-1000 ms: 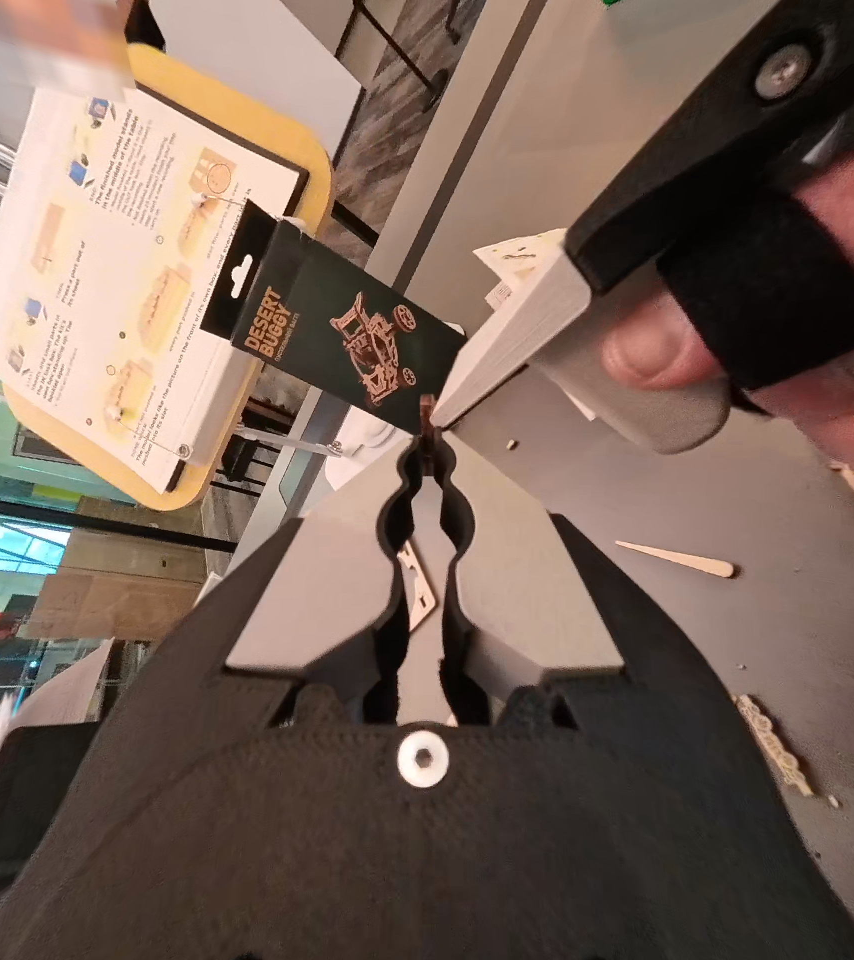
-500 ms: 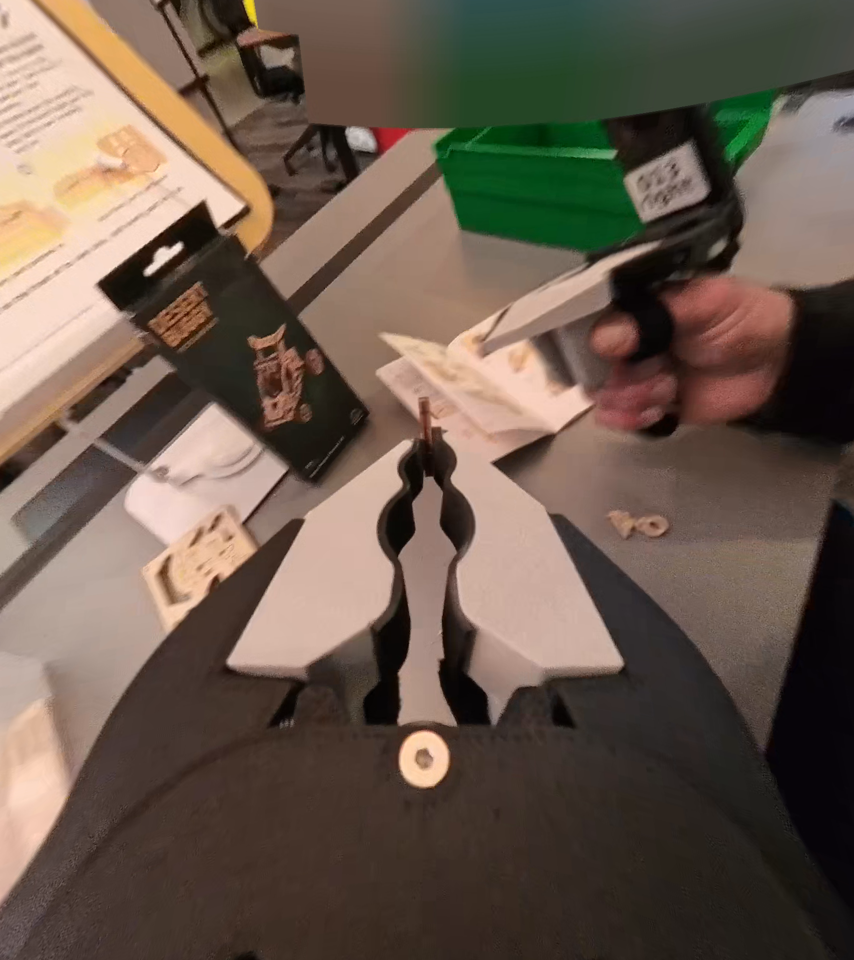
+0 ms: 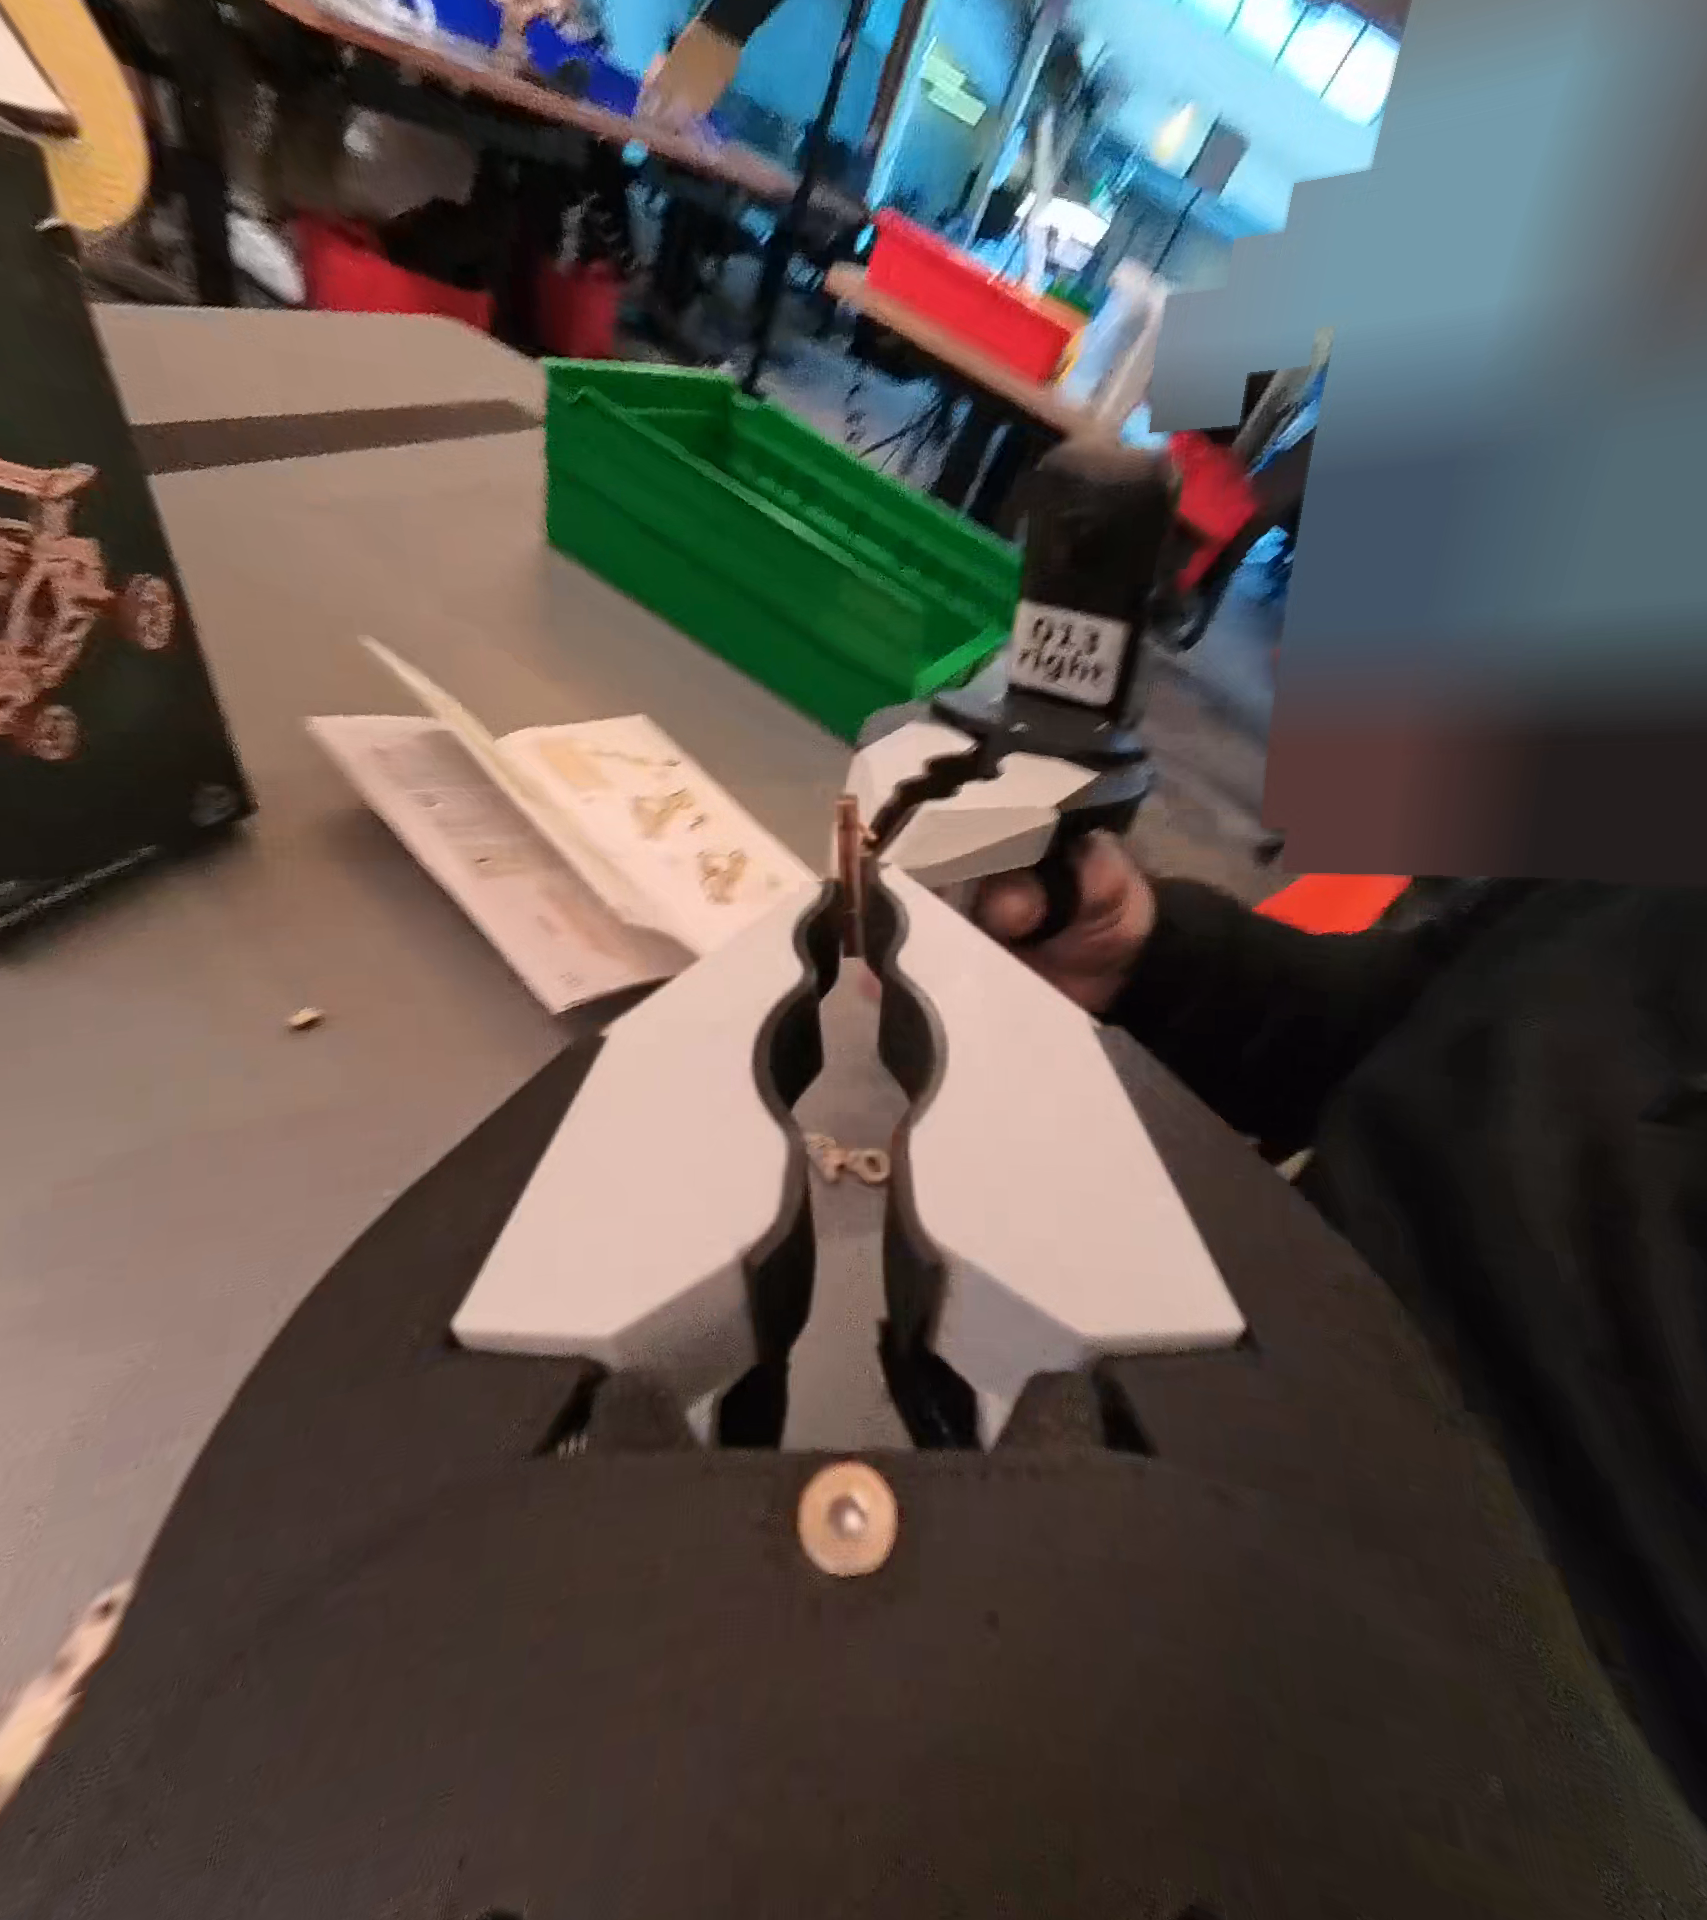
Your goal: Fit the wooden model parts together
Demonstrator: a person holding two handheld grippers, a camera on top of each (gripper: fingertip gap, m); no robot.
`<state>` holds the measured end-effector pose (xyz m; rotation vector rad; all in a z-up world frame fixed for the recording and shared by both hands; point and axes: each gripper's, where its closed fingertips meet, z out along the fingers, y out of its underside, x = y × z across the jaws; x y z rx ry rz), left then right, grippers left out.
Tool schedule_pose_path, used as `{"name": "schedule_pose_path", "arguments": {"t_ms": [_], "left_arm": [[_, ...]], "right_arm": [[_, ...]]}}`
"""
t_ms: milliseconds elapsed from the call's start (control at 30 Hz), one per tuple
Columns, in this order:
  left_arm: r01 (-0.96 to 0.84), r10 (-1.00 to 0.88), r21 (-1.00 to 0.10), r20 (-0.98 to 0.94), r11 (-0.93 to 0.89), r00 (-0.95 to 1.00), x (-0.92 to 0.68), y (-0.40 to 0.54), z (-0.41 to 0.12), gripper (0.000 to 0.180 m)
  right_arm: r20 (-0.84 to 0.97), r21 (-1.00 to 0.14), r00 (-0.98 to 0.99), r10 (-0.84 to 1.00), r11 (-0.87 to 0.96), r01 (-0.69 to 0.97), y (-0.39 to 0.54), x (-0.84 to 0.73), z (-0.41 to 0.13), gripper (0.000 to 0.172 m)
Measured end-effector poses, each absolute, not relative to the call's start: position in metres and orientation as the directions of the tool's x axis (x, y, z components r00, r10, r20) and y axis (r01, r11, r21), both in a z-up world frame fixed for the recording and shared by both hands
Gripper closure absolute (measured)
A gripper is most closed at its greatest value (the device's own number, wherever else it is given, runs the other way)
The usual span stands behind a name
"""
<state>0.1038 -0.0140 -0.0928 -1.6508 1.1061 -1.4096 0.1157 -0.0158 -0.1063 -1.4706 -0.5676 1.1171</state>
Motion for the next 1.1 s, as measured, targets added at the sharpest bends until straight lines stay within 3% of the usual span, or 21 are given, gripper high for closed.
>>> {"name": "schedule_pose_path", "arguments": {"t_ms": [267, 500, 800, 1100], "left_arm": [[-0.216, -0.766, -0.771, 0.630, -0.599, -0.127, 0.112, -0.031, -0.117, 0.179], [-0.201, -0.628, -0.665, 0.746, -0.719, -0.222, 0.122, -0.036, -0.116, 0.180], [-0.192, -0.666, -0.677, 0.735, -0.711, -0.126, 0.127, -0.029, -0.123, 0.180], [-0.151, -0.691, -0.693, 0.719, -0.705, -0.076, 0.128, -0.023, -0.123, 0.180]], "right_arm": [[-0.311, -0.950, 0.471, 0.825, -0.273, -0.150, -0.019, 0.114, -0.128, 0.172], [-0.362, -0.930, 0.418, 0.833, -0.292, -0.224, -0.023, 0.114, -0.123, 0.172], [-0.392, -0.914, 0.431, 0.813, -0.289, -0.285, -0.022, 0.126, -0.109, 0.172], [-0.349, -0.937, 0.521, 0.779, -0.277, -0.213, -0.014, 0.122, -0.117, 0.172]]}}
